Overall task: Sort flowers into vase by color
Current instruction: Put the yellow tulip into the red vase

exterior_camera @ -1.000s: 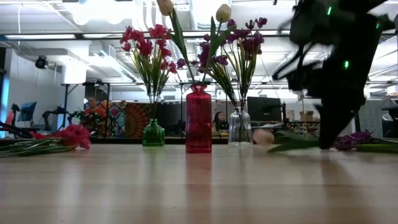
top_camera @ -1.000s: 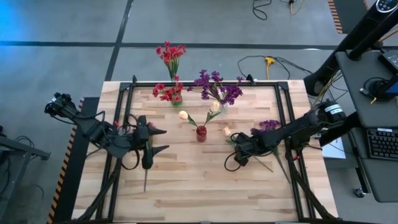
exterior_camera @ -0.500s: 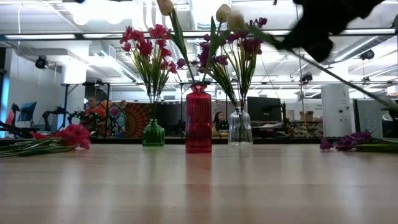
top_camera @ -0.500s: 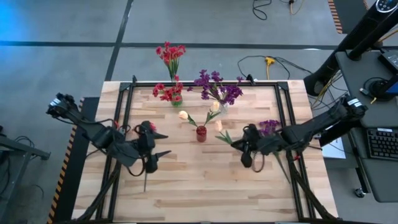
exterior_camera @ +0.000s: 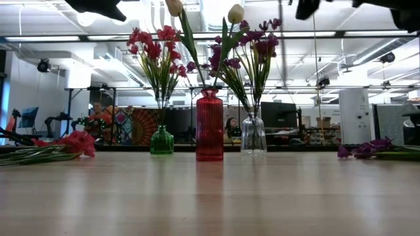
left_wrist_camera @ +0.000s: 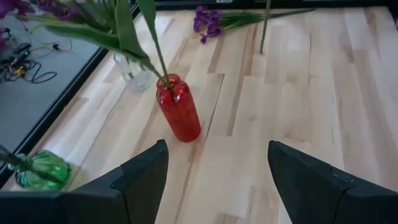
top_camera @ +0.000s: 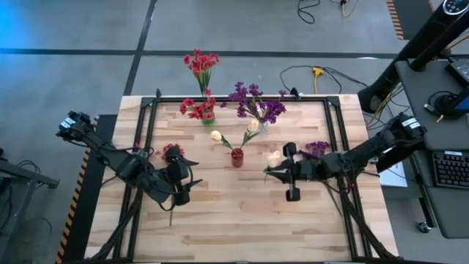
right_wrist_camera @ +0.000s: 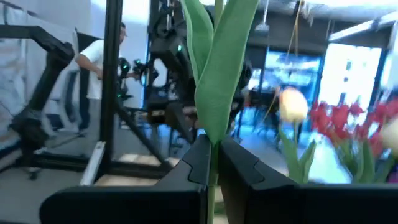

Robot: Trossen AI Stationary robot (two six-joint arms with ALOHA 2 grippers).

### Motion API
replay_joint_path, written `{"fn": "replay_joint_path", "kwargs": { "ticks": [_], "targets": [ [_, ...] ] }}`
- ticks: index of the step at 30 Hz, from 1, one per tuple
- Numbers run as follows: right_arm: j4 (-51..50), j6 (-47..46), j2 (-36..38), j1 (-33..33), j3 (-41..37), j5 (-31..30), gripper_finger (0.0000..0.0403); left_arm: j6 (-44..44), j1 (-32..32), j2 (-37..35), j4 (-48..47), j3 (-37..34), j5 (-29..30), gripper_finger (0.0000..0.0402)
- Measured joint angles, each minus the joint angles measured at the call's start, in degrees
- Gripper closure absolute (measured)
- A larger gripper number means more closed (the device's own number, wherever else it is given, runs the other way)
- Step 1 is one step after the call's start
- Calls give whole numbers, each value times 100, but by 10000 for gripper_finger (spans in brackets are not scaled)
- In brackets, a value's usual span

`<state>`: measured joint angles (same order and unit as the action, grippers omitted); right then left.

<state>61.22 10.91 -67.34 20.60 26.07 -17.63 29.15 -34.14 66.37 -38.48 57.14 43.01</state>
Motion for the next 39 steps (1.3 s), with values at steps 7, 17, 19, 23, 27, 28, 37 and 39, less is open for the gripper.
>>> {"fn": "replay_joint_path", "kwargs": {
  "ticks": [7, 17, 19, 23, 27, 28, 37, 39],
  "targets": [
    [128, 642, -590, -292, 671, 207, 390, 515, 7, -42, -546, 0, 269, 145],
    [166, 407, -1056, -1131, 1343, 1801, 390, 1366, 9, -42, -1318, 0, 364, 145],
    [217, 299, -1137, -1288, 1428, 1953, 390, 1368, 9, -42, -1320, 0, 364, 145],
    [450, 331, -1321, -1468, 1501, 1964, 390, 1368, 9, -44, -1361, -2, 364, 145],
    [864, 539, -1512, -1554, 1501, 1963, 390, 1397, 9, -44, -1355, -2, 364, 145],
    [934, 618, -1545, -1570, 1501, 1961, 390, 1404, 9, -44, -1355, -2, 364, 145],
    [1114, 789, -1826, -1781, 1606, 1913, 390, 1407, 8, -44, -1363, -2, 362, 145],
    [1111, 789, -1877, -1824, 1615, 1913, 390, 1407, 8, -46, -1381, -2, 362, 145]
  ]
}}
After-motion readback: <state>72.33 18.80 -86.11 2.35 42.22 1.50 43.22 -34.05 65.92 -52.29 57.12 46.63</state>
